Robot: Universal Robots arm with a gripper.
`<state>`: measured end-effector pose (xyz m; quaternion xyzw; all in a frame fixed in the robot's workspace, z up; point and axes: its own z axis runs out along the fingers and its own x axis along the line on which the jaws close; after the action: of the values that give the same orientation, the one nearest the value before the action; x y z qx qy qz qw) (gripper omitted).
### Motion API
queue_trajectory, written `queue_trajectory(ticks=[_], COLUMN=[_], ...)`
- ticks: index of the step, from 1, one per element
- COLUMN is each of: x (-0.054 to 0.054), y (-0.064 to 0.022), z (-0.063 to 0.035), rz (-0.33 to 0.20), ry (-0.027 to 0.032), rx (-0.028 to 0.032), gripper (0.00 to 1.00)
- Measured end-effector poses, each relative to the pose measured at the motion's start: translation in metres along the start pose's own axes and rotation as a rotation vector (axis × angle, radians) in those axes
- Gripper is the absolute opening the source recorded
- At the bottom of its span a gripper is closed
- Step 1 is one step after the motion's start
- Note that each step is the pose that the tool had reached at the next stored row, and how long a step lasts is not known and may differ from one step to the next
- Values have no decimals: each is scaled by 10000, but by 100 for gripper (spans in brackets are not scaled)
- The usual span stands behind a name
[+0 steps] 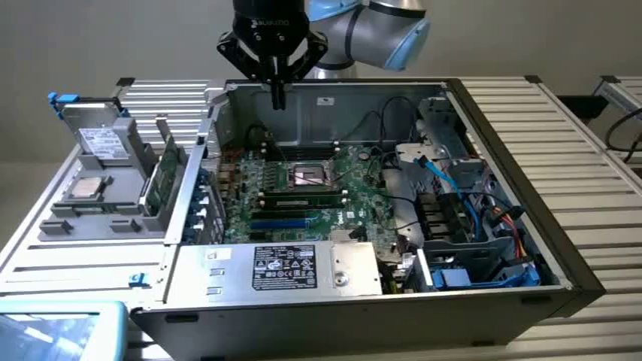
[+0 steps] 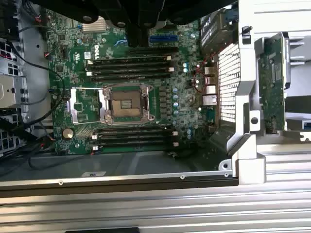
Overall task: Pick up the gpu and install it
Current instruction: 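Reach for the gpu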
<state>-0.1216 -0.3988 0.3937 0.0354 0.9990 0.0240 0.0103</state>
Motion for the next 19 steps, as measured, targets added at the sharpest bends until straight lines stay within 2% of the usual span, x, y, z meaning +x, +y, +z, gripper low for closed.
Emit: queue_trajectory(ticks=[6, 13, 16, 19], x=[14, 105, 173, 291], y=[-1, -8, -12, -21], z=[0, -2, -4, -6], rz=[1, 1, 1, 1], ry=[0, 1, 3, 3], rx=[-3, -32, -40, -50], gripper=[12, 12, 12, 12])
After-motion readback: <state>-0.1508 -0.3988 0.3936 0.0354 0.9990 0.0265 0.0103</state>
